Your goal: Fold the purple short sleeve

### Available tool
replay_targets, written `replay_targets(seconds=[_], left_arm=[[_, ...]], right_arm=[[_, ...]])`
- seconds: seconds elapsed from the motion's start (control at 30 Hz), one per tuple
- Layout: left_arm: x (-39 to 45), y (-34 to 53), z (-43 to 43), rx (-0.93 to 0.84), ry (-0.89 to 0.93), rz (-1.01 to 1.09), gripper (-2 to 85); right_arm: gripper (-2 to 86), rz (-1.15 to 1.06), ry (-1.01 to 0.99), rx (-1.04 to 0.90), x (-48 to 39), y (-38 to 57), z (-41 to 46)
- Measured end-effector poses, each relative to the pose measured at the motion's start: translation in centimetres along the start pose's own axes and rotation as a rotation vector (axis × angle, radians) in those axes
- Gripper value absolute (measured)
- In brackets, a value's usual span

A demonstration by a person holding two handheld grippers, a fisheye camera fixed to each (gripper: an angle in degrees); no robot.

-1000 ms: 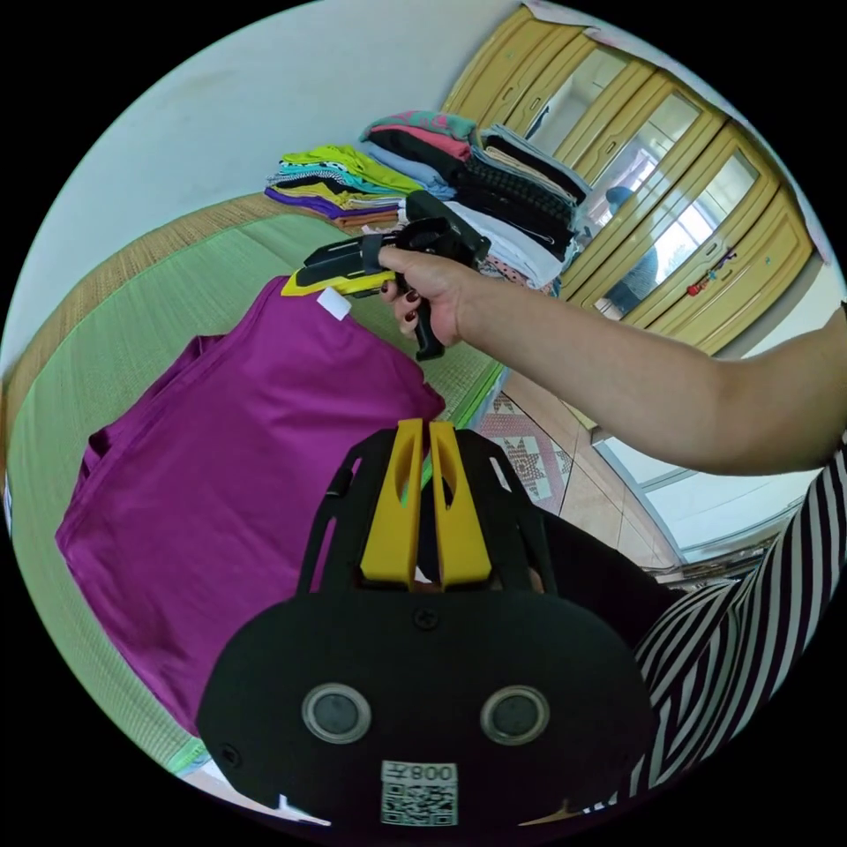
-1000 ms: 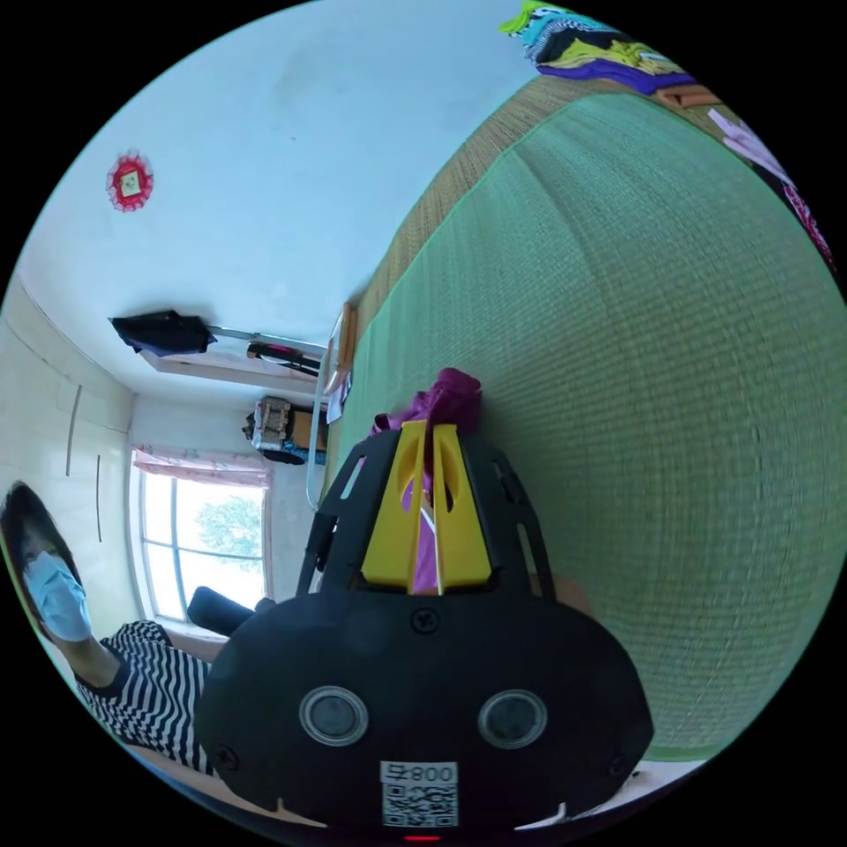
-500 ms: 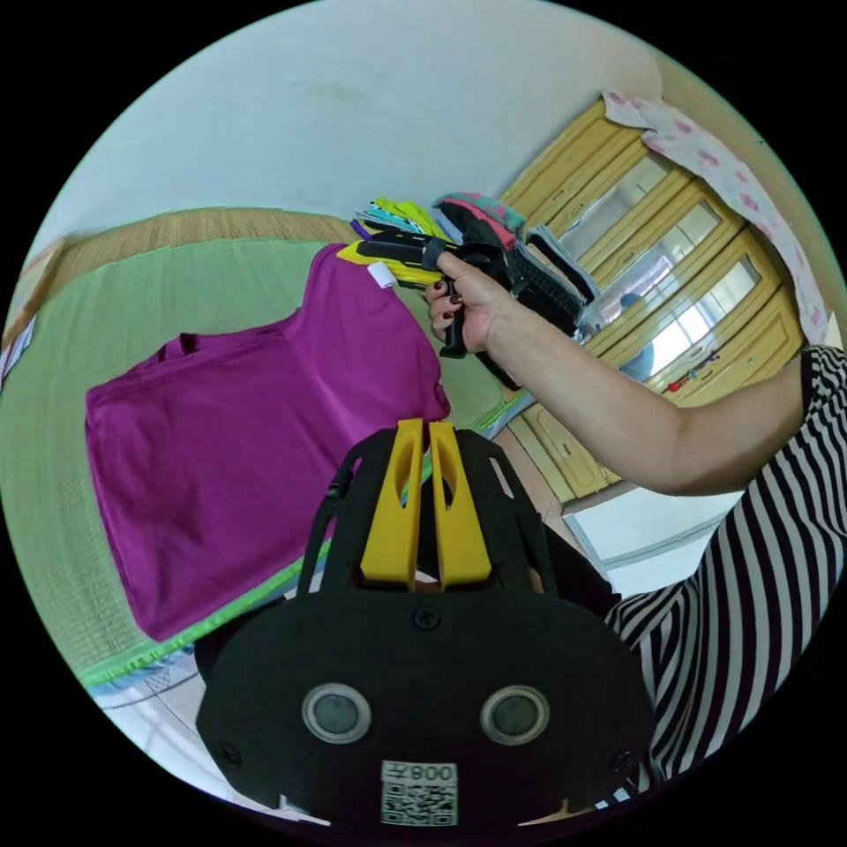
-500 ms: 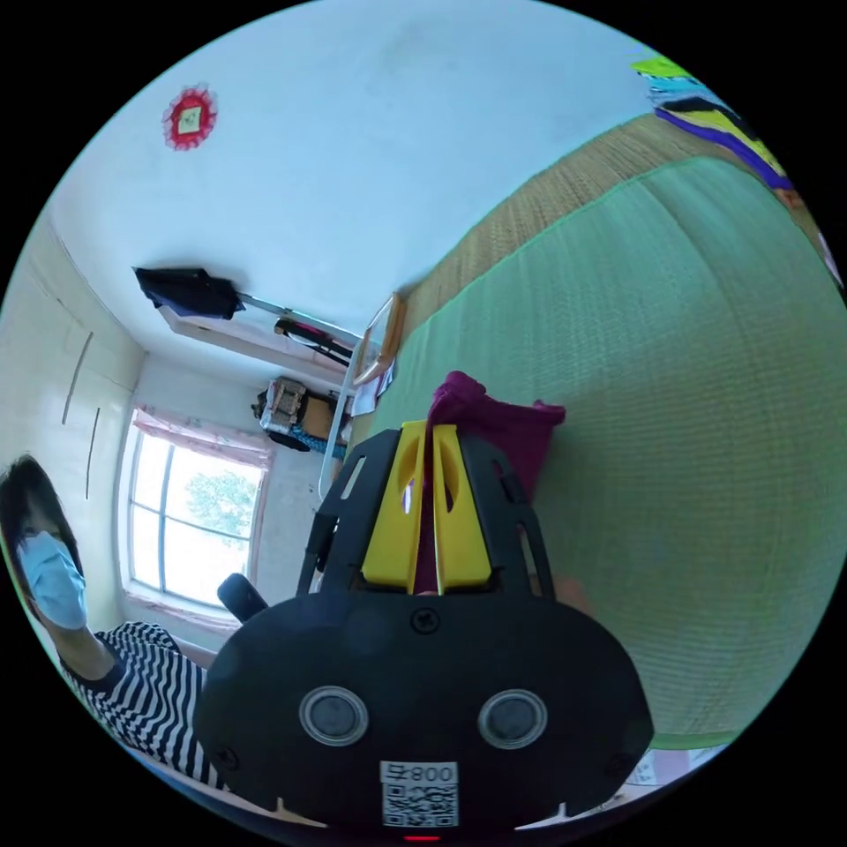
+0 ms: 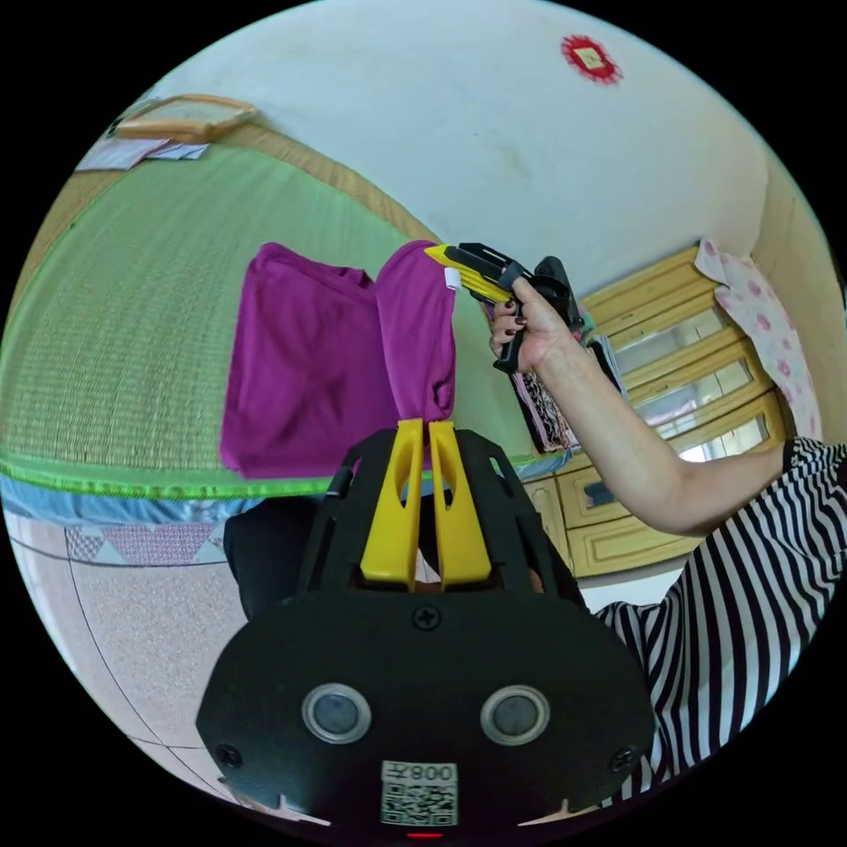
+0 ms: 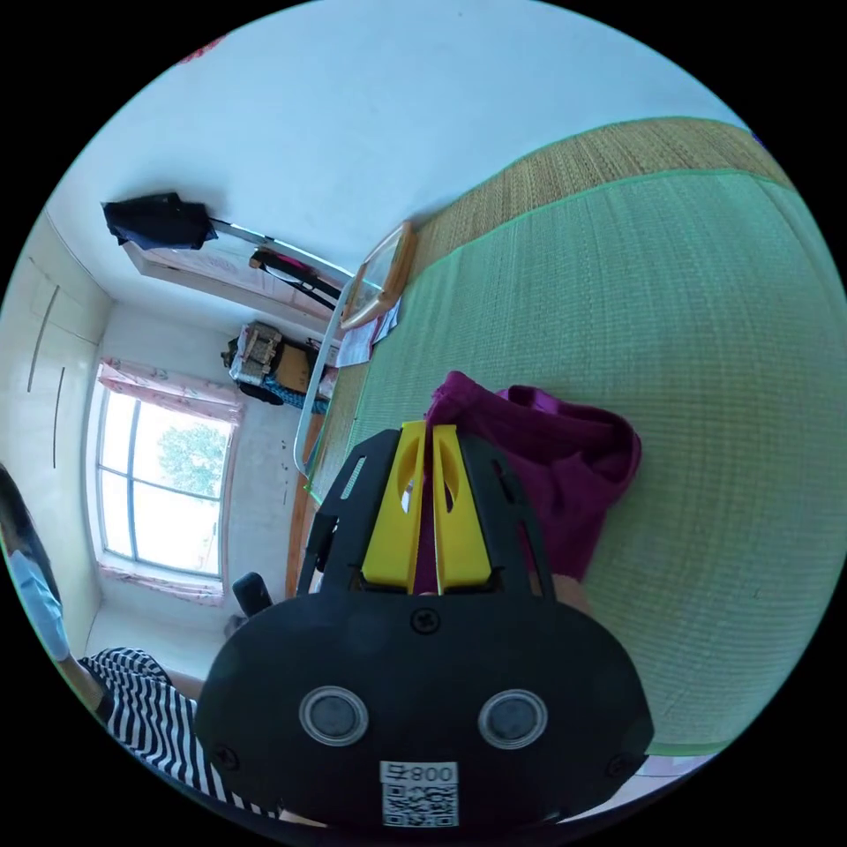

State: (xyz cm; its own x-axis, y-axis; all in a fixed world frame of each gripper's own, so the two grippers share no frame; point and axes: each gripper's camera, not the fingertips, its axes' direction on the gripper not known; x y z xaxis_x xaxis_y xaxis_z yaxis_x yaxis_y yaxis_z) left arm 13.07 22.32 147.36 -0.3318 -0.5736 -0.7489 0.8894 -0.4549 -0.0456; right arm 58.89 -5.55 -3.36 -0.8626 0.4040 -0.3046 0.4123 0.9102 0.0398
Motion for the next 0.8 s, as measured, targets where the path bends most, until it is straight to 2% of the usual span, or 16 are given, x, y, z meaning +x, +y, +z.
replay_targets(seconds=[0.37, 0.8], left_arm=[[-7.2, -0.5, -6.6, 0.077, 0.075, -0.214, 0.9], [-12.2, -1.3, -11.5, 0.096, 0.163, -0.356, 0.8]], right_arm=[[0.6, -0.017, 0.101, -0.083, -6.2, -5.5, 10.7], [0.6, -0.04, 0.178, -0.191, -10.9, -11.4, 21.4]])
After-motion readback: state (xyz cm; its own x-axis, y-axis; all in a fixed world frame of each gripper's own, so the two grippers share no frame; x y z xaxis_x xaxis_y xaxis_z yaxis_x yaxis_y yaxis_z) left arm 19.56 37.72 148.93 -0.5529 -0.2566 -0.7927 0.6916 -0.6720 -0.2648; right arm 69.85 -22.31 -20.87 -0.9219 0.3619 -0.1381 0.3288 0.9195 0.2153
